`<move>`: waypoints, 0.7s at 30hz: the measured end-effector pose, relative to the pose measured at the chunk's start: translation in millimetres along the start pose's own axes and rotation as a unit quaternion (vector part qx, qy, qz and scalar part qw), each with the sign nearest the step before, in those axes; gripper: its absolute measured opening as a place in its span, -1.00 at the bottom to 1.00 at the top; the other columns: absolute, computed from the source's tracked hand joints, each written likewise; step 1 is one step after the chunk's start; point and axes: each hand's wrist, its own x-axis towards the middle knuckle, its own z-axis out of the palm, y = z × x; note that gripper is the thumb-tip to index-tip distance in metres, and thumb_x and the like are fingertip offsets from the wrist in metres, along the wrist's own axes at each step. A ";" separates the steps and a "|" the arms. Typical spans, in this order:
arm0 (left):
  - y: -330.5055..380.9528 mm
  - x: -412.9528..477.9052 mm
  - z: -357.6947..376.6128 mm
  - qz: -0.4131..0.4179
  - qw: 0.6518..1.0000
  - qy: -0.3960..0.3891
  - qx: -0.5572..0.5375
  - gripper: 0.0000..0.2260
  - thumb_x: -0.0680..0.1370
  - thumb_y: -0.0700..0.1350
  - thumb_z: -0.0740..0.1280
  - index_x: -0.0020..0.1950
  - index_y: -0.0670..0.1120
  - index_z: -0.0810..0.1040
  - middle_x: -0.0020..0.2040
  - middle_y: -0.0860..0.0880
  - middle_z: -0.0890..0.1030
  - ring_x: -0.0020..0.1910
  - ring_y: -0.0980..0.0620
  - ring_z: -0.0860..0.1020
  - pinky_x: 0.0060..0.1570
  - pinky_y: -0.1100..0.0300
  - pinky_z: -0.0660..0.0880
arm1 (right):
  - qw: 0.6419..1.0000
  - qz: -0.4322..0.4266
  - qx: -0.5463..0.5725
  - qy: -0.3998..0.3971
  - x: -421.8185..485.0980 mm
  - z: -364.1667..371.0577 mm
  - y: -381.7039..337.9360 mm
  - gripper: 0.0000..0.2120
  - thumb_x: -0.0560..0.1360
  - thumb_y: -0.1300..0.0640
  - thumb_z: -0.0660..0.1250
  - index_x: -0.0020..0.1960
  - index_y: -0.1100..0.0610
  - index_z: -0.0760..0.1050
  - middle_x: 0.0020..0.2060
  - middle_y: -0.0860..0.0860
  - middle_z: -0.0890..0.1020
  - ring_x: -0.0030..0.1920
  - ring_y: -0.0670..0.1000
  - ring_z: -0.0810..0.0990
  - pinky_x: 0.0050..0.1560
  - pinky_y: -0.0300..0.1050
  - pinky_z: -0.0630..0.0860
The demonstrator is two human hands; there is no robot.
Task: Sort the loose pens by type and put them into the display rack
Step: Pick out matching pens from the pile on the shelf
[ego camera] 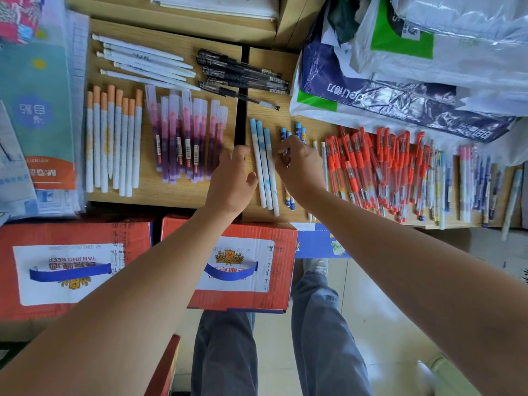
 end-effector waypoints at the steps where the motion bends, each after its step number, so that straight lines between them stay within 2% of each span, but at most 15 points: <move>1: 0.3 -0.1 0.1 0.000 1.000 0.002 -0.002 -0.60 0.55 -0.20 0.31 0.37 -0.14 0.33 0.17 -0.18 0.44 0.03 -0.09 0.53 0.02 0.13 0.46 | 1.000 -0.002 0.002 0.003 0.2 -0.2 1.3 -0.89 0.47 0.29 0.30 -0.01 0.21 0.53 -0.25 -0.01 0.56 -0.26 -0.04 0.46 -0.40 -0.36 0.21; 3: 0.7 -0.5 -0.1 -0.001 1.000 0.005 -0.004 -0.61 0.55 -0.21 0.31 0.37 -0.15 0.34 0.17 -0.18 0.44 0.03 -0.08 0.52 0.00 0.18 0.42 | 1.000 -0.004 0.012 0.009 0.6 -0.8 2.7 -0.90 0.47 0.29 0.31 -0.02 0.21 0.52 -0.27 -0.01 0.54 -0.28 -0.03 0.46 -0.41 -0.43 0.21; 5: -0.1 -0.9 -0.3 0.000 1.000 0.005 -0.001 -0.61 0.55 -0.21 0.30 0.37 -0.16 0.34 0.17 -0.17 0.43 0.03 -0.06 0.52 -0.03 0.22 0.39 | 1.000 -0.005 0.022 0.013 0.8 -1.4 3.2 -0.91 0.47 0.29 0.32 -0.03 0.22 0.53 -0.27 0.04 0.58 -0.29 -0.01 0.48 -0.37 -0.30 0.27; 8: -1.6 -1.6 -0.8 0.002 1.000 0.003 0.004 -0.62 0.56 -0.22 0.29 0.37 -0.18 0.34 0.18 -0.20 0.43 0.02 -0.11 0.53 0.00 0.14 0.43 | 0.999 -0.008 0.032 0.008 -0.5 -4.2 2.6 -0.90 0.47 0.28 0.34 -0.01 0.21 0.54 -0.27 0.04 0.59 -0.30 0.01 0.52 -0.30 -0.21 0.35; 14: 1.1 -4.0 -1.2 -0.006 1.000 0.005 0.005 -0.63 0.56 -0.21 0.28 0.36 -0.19 0.35 0.19 -0.21 0.44 0.00 -0.13 0.52 0.05 0.07 0.45 | 0.999 -0.031 0.038 0.008 -3.8 -15.3 7.3 -0.86 0.45 0.30 0.33 0.01 0.23 0.54 -0.31 0.00 0.55 -0.31 -0.01 0.51 -0.32 -0.24 0.36; 17: 5.2 -8.0 -3.4 -0.005 1.000 0.021 0.009 -0.66 0.56 -0.23 0.26 0.33 -0.19 0.38 0.17 -0.20 0.44 -0.07 -0.13 0.53 0.00 0.05 0.47 | 0.997 -0.047 0.062 -0.004 -7.1 -21.2 10.4 -0.89 0.46 0.27 0.34 -0.01 0.21 0.54 -0.32 -0.05 0.54 -0.31 0.01 0.55 -0.27 -0.18 0.46; 21: 20.0 -15.9 -6.8 0.027 0.996 0.084 0.029 -0.79 0.53 -0.26 0.25 0.17 -0.16 0.48 0.05 -0.14 0.50 -0.19 -0.07 0.52 -0.15 0.01 0.51 | 0.993 -0.054 0.097 -0.043 -16.6 -33.5 20.7 -0.94 0.51 0.22 0.33 -0.02 0.16 0.54 -0.34 -0.13 0.53 -0.40 0.00 0.57 -0.36 -0.18 0.50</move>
